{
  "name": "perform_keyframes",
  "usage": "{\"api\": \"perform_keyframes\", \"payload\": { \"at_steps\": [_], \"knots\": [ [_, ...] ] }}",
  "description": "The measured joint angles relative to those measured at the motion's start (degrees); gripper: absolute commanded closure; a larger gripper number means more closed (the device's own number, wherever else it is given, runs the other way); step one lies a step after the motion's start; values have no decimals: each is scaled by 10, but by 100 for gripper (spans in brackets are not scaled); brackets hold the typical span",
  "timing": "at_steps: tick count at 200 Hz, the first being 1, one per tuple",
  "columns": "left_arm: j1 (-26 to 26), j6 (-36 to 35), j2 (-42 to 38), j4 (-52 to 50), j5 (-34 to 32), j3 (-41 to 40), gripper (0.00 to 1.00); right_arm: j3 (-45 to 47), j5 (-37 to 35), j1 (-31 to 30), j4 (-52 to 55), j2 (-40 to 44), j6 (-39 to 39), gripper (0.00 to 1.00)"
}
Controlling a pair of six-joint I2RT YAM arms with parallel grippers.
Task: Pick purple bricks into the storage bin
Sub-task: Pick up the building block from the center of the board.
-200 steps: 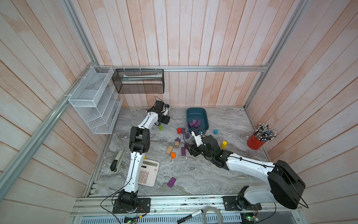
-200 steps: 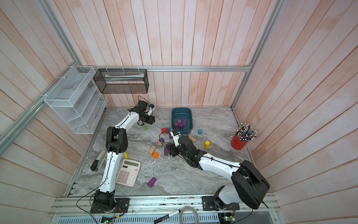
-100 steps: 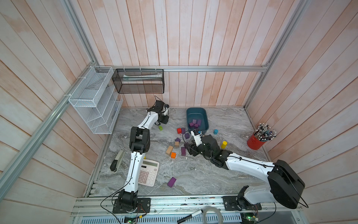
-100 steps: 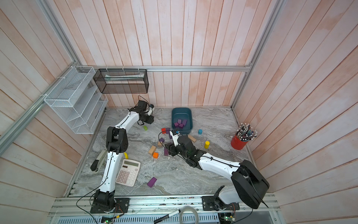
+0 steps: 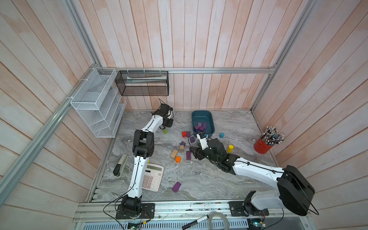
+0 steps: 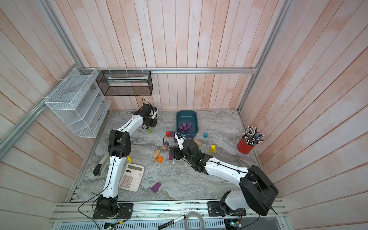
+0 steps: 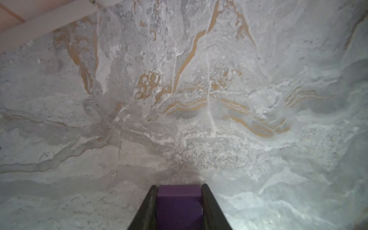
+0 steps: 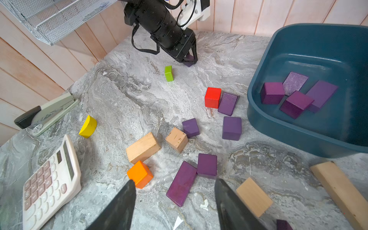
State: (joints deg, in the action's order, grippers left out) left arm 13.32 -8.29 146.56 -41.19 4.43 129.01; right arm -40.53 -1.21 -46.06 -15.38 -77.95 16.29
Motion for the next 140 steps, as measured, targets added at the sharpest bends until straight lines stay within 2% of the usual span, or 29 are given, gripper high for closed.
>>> {"api": "perform_keyframes", "payload": {
  "at_steps": [53,95,140],
  "knots": [
    [6,30,-45,3,5,-31,68,5,-9,0,0,23,3,35],
    [21,48,-101,15,21,-92,68,14,-18,0,0,46,11,35],
    [42,66,-143,27,40,-130,67,19,-64,0,23,68,30,35]
  ]
}}
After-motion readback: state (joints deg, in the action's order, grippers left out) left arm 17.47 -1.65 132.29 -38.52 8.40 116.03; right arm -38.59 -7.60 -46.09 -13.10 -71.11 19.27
